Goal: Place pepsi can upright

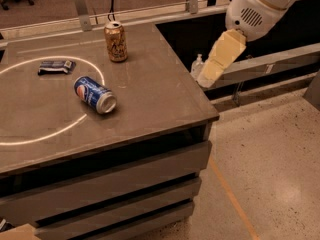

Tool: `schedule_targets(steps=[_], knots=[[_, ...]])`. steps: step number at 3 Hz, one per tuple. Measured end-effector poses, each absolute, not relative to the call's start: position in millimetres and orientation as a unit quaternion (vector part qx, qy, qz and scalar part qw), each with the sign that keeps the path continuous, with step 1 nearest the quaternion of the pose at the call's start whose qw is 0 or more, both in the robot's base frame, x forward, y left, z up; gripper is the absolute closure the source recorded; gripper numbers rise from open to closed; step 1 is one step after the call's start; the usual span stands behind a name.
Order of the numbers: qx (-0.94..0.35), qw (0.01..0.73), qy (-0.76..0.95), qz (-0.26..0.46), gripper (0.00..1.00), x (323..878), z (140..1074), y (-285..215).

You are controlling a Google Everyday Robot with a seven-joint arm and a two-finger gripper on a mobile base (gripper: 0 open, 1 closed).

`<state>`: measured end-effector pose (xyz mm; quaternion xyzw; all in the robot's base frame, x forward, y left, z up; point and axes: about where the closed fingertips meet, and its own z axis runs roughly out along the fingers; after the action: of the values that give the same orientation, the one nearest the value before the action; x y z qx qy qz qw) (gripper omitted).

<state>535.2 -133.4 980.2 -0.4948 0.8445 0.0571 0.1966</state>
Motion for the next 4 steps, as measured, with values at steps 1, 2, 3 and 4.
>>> schedule_targets(steps=[1, 2, 3, 4], knots=[[-0.478, 0.201, 0.853, 0.063, 0.0, 540, 983, -128], [-0.478, 0.201, 0.853, 0.063, 0.0, 540, 983, -128], [-0.49, 0.205, 0.843, 0.083, 0.0, 544, 985, -101], [-0.495, 0.205, 0.837, 0.11, 0.0, 552, 988, -67]])
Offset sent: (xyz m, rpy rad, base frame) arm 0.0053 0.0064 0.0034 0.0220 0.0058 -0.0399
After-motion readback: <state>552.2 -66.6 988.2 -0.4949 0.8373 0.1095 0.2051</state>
